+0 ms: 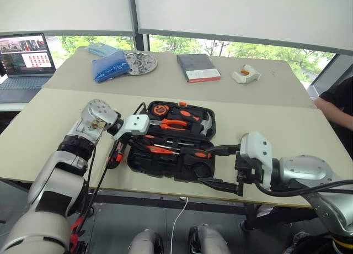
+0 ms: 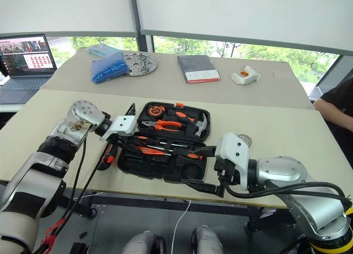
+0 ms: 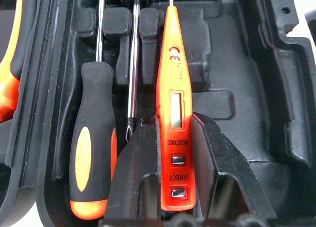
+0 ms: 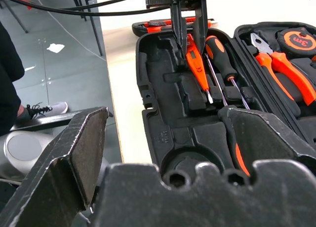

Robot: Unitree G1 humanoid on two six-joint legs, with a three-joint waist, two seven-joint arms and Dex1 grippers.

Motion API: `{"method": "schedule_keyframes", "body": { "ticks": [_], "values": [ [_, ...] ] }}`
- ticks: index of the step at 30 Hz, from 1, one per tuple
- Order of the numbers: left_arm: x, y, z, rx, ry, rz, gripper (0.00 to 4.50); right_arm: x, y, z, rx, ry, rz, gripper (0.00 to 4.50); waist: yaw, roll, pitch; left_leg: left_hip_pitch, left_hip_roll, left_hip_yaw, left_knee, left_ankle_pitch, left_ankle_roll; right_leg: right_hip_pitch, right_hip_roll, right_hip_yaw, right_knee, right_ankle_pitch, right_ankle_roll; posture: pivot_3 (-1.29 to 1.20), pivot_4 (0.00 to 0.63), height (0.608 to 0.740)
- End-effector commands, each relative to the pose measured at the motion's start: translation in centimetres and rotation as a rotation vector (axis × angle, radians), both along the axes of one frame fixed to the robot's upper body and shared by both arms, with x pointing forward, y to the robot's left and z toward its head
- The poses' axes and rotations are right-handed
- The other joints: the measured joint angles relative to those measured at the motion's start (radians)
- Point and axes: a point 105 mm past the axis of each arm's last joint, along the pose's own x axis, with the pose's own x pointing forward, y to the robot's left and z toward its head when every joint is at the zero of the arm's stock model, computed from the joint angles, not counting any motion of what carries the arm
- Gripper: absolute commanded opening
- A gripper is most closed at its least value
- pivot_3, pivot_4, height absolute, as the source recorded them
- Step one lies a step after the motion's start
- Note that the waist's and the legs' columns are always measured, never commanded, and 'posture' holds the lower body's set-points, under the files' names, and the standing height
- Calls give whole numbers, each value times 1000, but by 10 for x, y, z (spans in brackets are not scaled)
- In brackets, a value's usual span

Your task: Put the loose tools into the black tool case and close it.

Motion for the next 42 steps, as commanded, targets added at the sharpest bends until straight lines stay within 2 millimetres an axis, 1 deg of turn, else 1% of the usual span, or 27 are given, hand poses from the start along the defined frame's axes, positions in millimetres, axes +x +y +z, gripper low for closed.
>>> {"method": "schedule_keyframes", "body": {
  "ticks": [1, 2, 3, 4, 5, 7, 9, 12, 13, 16, 21, 22, 24, 25, 28, 31, 35, 38, 42],
  "values": [
    [2, -1, 9, 1, -4, -1, 1418, -2, 2, 10, 12, -55, 5, 4500, -1, 0, 0, 0, 0, 0, 0, 0, 0, 0, 0, 0, 0, 0, 0, 0, 150, 718],
    [1, 0, 11, -1, -4, -1, 1679, -2, 2, 10, 12, -56, 3, 4500, -1, 0, 0, 0, 0, 0, 0, 0, 0, 0, 0, 0, 0, 0, 0, 0, 150, 718],
    [0, 1, 13, -5, -4, 0, 2141, -2, 2, 10, 12, -56, 3, 4500, -1, 0, 0, 0, 0, 0, 0, 0, 0, 0, 0, 0, 0, 0, 0, 0, 150, 718],
    [-1, 2, 16, -10, -4, 2, 2380, -2, 2, 10, 12, -57, 3, 4500, -2, 0, 0, 0, 0, 0, 0, 0, 0, 0, 0, 0, 0, 0, 0, 0, 150, 718],
    [-2, 3, 19, -16, -4, 3, 2858, -1, 2, 10, 11, -57, 3, 4500, -4, 0, 0, 0, 0, 0, 0, 0, 0, 0, 0, 0, 0, 0, 0, 0, 150, 718],
    [-4, 4, 25, -33, 1, 5, 3517, -1, 2, 10, 12, -57, 3, 4500, -4, 0, 0, 0, 0, 0, 0, 0, 0, 0, 0, 0, 0, 0, 0, 0, 150, 718],
    [-5, 1, 35, -79, 12, 15, 4282, -1, 2, 10, 12, -57, 5, 4500, -4, 0, 0, 0, 0, 0, 0, 0, 0, 0, 0, 0, 0, 0, 0, 0, 150, 718],
    [-5, -2, 45, -141, 25, 22, 4282, 0, 3, 10, 14, -57, 6, 4500, -1, 0, 0, 0, 0, 0, 0, 0, 0, 0, 0, 0, 0, 0, 0, 0, 150, 718],
    [-4, -3, 45, -156, 17, 21, 4064, 1, 3, 10, 15, -58, 7, 4500, 0, 0, 0, 0, 0, 0, 0, 0, 0, 0, 0, 0, 0, 0, 0, 0, 150, 718],
    [2, -5, 39, -189, -21, 28, 3142, 2, 4, 11, 20, -58, 8, 4500, 2, 0, 0, 0, 0, 0, 1, 0, 1, 1, 0, 0, 0, 0, 0, 0, 150, 718],
    [4, -11, 24, -247, -45, 32, 1162, 4, 5, 10, 26, -53, 4, 4500, 3, 0, 0, 0, 0, 0, 1, 0, 1, 1, 1, 0, 0, 0, 0, 0, 150, 718],
    [4, -11, 22, -258, -39, 32, 869, 4, 5, 10, 27, -52, 4, 4500, 3, 0, 0, 1, 0, 0, 1, 0, 1, 1, 0, 0, 0, 0, 0, 0, 150, 718],
    [2, -12, 16, -271, -18, 35, 128, 4, 5, 11, 30, -50, 2, 4500, 0, 0, 0, 1, 0, 0, 1, 0, 1, 1, 1, 0, 0, 0, 0, 0, 150, 718],
    [1, -13, 14, -273, -15, 38, 13, 4, 5, 11, 31, -50, 1, 4500, 0, 0, 0, 1, 0, 0, 1, 0, 1, 1, 1, 0, 0, 0, 0, 0, 150, 718],
    [4, -13, 2, -273, -29, 75, 13, 4, 4, 11, 34, -48, -4, 4500, 1, 0, 0, 1, 0, 0, 1, 0, 1, 1, 1, 0, 0, 0, 0, 0, 150, 718],
    [0, -12, -6, -274, -4, 78, 13, 4, 3, 11, 33, -45, -9, 4500, 2, 0, 0, 1, 0, 0, 1, 0, 1, 2, 0, 0, 0, 0, 0, 0, 150, 718],
    [0, -16, -7, -314, -8, 81, 13, 5, 2, 11, 32, -40, -15, 4500, 2, 0, 0, 2, 0, 0, 1, 0, 1, 2, 0, 0, 0, 0, 0, 0, 150, 718],
    [0, -15, -11, -311, -19, 81, 13, 5, 2, 10, 32, -38, -16, 4500, 3, 0, 0, 2, 0, 0, 1, 0, 1, 2, 0, 0, 0, 0, 0, 0, 150, 718],
    [1, -14, -11, -321, -27, 91, 13, 6, 2, 10, 32, -34, -18, 4500, 3, 0, 0, 2, 0, 0, 1, 0, 1, 2, 0, 0, 0, 0, 0, 0, 150, 718]
  ]
}}
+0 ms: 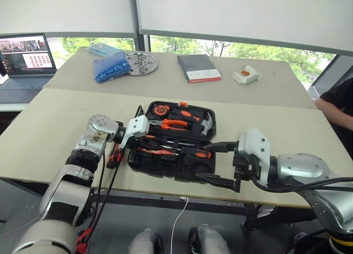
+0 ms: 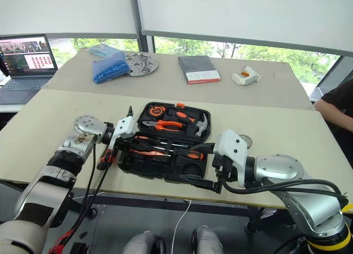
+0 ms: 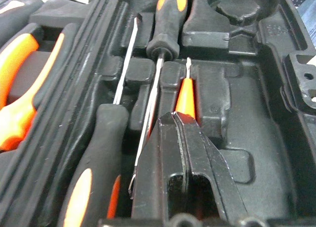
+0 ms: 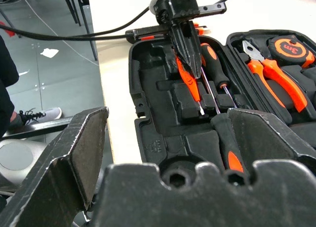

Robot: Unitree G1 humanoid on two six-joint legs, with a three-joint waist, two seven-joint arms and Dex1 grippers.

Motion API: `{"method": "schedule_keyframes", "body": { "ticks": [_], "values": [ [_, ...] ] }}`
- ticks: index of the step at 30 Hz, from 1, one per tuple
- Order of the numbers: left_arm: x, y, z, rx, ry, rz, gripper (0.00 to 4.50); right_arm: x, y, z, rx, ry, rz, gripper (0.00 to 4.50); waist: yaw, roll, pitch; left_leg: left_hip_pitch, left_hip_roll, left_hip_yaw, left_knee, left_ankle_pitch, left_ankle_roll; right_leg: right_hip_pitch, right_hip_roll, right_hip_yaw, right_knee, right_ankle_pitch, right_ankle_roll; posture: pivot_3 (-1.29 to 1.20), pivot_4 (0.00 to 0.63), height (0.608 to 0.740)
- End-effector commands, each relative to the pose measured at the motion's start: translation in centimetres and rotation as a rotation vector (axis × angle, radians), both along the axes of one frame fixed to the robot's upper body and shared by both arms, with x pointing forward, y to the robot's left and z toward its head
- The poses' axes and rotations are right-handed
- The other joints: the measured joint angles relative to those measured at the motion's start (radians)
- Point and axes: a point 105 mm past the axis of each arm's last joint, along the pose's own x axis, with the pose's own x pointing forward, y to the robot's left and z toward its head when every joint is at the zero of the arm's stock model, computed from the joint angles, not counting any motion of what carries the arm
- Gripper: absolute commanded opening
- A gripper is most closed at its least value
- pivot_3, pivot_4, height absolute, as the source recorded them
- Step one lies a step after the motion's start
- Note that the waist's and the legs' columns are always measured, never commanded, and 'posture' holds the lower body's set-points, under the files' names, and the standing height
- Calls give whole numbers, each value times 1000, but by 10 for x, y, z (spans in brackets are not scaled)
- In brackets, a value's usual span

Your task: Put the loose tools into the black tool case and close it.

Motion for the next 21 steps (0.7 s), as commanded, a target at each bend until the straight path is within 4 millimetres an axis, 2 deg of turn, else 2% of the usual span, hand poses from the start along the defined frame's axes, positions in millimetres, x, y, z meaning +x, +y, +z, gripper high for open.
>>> {"method": "schedule_keyframes", "body": {
  "ticks": [1, 7, 12, 15, 17, 19, 21],
  "values": [
    [1, 3, -1, 2, -22, 6, 13, 0, -1, 6, 12, -19, -1, 4500, 0, 0, 0, 0, 0, 0, 0, 0, 0, 0, 0, 0, 0, 0, 0, 0, 150, 718],
    [-1, 13, -11, 24, -15, 31, 13, 1, -1, 6, 13, -16, -1, 4500, -1, 0, 0, 1, 0, 0, 0, 0, 0, 0, 0, 0, 0, 0, 0, 0, 150, 718],
    [2, 28, 8, -36, -8, 107, 13, 3, 1, 7, 12, -21, 10, 4500, -7, 0, 0, 1, 0, 0, 0, 0, 0, 1, 0, 0, 0, 0, 0, 0, 150, 718],
    [0, 57, 44, -139, -17, 255, 659, 8, 3, 10, 20, -10, 23, 4500, -16, 0, 0, 1, 1, 0, 0, 0, 0, 1, 0, 0, 0, 0, 0, 0, 150, 718],
    [-9, 79, 62, -214, -3, 380, 1327, 10, 4, 11, 23, 0, 41, 4500, -23, 0, 0, 1, 2, 0, 0, 0, 0, 0, 1, 1, 0, 0, 0, 0, 150, 718],
    [-22, 102, 68, -247, 7, 501, 2120, 11, 6, 11, 23, 3, 64, 4500, -24, 0, 0, 1, 3, 0, -1, 0, -1, 0, 1, 1, 0, 0, 0, 0, 150, 718],
    [-39, 123, 65, -260, 19, 624, 2806, 12, 8, 11, 22, 5, 90, 4500, -24, 1, 0, 3, 2, 0, -2, 0, -1, 1, 0, 2, 0, 0, 0, 0, 150, 718]
  ]
}}
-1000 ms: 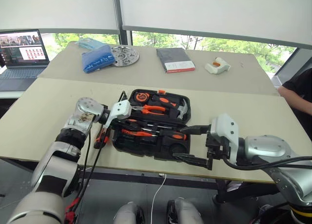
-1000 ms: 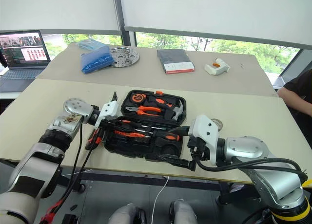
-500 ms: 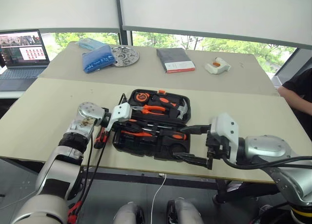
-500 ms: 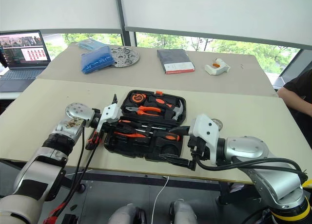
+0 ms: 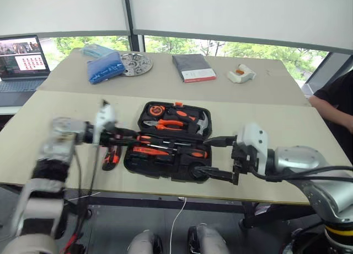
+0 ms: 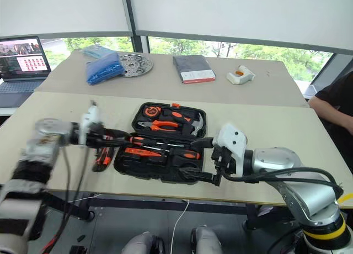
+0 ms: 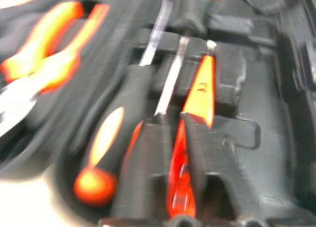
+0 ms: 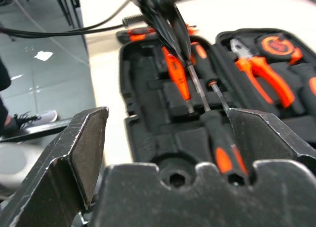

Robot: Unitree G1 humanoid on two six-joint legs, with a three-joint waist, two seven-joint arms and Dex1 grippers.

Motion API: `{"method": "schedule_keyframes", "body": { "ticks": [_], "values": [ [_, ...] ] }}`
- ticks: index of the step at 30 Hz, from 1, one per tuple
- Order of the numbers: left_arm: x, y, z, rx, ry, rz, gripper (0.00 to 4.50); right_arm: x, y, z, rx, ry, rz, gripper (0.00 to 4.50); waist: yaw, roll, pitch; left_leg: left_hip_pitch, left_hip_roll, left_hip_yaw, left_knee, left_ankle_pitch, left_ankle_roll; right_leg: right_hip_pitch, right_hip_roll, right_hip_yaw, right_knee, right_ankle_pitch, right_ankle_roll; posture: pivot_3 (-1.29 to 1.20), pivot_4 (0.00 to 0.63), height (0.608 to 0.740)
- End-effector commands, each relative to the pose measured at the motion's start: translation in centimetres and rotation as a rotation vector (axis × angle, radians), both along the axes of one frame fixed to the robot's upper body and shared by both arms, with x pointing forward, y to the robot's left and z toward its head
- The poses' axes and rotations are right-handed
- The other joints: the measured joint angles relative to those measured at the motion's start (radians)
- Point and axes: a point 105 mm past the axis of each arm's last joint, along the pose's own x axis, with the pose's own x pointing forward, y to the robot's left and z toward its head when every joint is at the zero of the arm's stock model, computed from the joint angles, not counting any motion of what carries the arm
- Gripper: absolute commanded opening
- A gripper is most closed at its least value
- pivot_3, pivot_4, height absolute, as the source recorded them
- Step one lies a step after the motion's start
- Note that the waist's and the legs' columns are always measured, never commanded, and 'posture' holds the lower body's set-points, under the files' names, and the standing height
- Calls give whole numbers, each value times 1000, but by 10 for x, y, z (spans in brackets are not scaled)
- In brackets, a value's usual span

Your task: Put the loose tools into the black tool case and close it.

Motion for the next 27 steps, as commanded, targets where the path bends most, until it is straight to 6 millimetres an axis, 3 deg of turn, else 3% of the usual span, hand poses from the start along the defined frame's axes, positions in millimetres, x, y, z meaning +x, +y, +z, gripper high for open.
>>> {"method": "schedule_keyframes", "body": {
  "ticks": [1, 4, 6, 10, 17, 21, 27],
  "values": [
    [-28, 30, 7, -53, 7, 197, 3166, -2, 6, 8, 13, -23, 72, 4500, 2, 1, 0, 1, 0, 0, -1, 0, 0, 0, 0, 1, 0, 0, 0, 0, 150, 718],
    [-53, 55, -9, -23, 50, 336, 4291, 0, 8, 6, 1, -20, 106, 4500, 8, 1, 0, 2, -1, 0, -1, 0, 0, 2, -1, 1, -1, -1, 1, 0, 150, 718],
    [-66, 64, -20, 0, 80, 409, 4416, 2, 9, 6, -2, -21, 123, 4500, 15, 1, 0, 2, -1, 0, -1, -1, -1, 2, -2, 1, -2, -1, 1, 0, 150, 718],
    [-77, 56, -28, -20, 135, 465, 4416, 5, 11, 6, -1, -23, 145, 4500, 40, 1, 0, 2, -1, 0, -2, -6, -10, 1, -5, -1, -2, -1, 1, 0, 150, 718],
    [-49, 44, -32, -47, 250, 630, 4416, 7, 16, 5, 4, -45, 149, 4500, 41, 1, 0, 1, -1, 0, -2, -6, -11, 1, -5, -2, -1, 0, 1, 0, 150, 718],
    [-22, 43, -26, -65, 298, 732, 4416, 8, 16, 4, 10, -65, 115, 4500, 39, 1, 0, 1, -1, 0, -2, -5, -12, 1, -2, -2, 0, 0, 0, 0, 150, 718],
    [9, 10, -21, -36, 323, 670, 4416, 2, 15, -2, 15, -67, 80, 4500, 38, 1, 0, 1, -2, 1, -2, -4, -12, 2, 0, -1, 0, 0, 0, 0, 150, 718]
  ]
}}
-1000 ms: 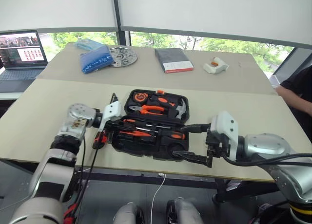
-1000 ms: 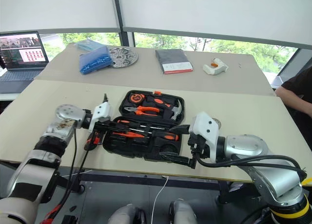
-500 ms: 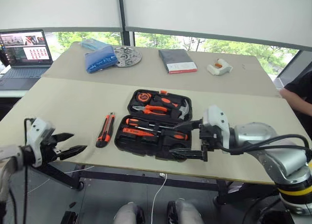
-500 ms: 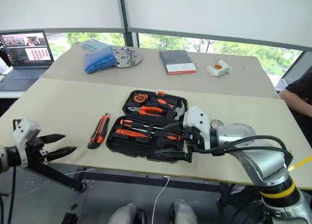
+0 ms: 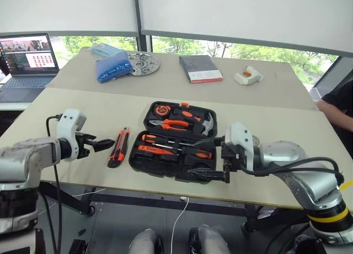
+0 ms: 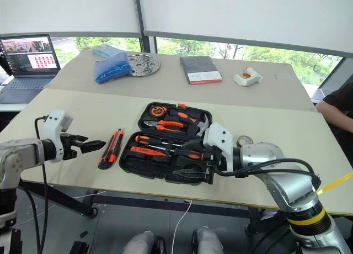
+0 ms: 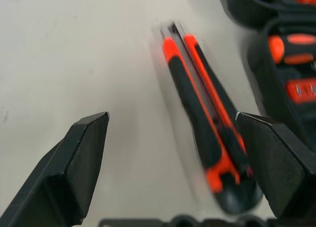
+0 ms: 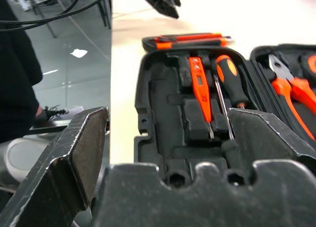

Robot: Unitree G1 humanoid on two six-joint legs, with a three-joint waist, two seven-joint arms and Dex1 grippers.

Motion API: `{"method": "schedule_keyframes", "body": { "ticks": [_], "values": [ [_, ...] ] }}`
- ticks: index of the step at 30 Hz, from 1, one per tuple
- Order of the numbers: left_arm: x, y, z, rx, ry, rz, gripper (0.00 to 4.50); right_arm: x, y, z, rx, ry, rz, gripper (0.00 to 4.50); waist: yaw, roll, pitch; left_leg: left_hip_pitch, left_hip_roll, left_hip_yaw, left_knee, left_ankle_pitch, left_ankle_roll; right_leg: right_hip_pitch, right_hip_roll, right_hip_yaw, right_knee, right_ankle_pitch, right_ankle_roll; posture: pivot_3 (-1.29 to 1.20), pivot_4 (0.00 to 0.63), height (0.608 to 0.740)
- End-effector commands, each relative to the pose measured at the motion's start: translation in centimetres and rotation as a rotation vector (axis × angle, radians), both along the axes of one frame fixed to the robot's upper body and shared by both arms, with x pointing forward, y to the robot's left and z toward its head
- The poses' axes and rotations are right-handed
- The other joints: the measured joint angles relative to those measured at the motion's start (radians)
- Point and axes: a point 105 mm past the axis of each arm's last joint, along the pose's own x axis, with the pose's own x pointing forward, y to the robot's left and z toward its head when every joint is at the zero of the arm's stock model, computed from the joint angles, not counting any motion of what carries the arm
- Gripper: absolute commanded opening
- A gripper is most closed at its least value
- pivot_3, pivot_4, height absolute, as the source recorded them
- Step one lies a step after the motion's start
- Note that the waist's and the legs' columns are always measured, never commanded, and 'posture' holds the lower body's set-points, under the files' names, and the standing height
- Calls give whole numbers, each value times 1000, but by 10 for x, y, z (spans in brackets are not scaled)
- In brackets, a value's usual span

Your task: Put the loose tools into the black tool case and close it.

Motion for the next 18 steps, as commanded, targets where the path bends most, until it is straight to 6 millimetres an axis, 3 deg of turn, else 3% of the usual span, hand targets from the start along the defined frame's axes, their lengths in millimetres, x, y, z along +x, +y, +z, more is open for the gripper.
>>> {"method": "schedule_keyframes", "body": {
  "ticks": [1, 6, 10, 14, 18],
  "values": [
    [12, -14, -1, 22, 10, -30, 4416, -5, 1, 13, 18, -80, -7, 4500, -3, 0, 0, 0, 0, 0, 0, 0, 0, 0, 0, 0, 0, 0, 0, 0, 150, 718],
    [24, -20, -34, 156, 151, 2, 4416, -8, 2, 10, 25, -83, -26, 4500, -7, 0, 0, 1, 0, 1, 0, 0, -1, 0, 0, 2, 1, 0, 0, 0, 150, 718],
    [28, -26, -47, 183, 193, -10, 4416, -9, 1, 12, 28, -90, -44, 4500, -4, 2, -1, 3, 0, 1, 0, 1, -1, 1, -1, 3, 2, 0, 0, 0, 150, 718],
    [25, -27, -55, 171, 214, -22, 3388, -9, -3, 13, 27, -93, -63, 4500, -1, 5, -3, 5, 0, 1, 0, 0, -1, 2, -2, 4, 2, 0, 0, 0, 150, 718],
    [32, -1, -43, 177, 167, 43, 2022, -12, -5, 13, 29, -73, -59, 4500, -1, 6, -4, 5, 0, 1, 0, 1, -1, 2, -3, 4, 2, 0, 0, 0, 150, 718]
  ]
}}
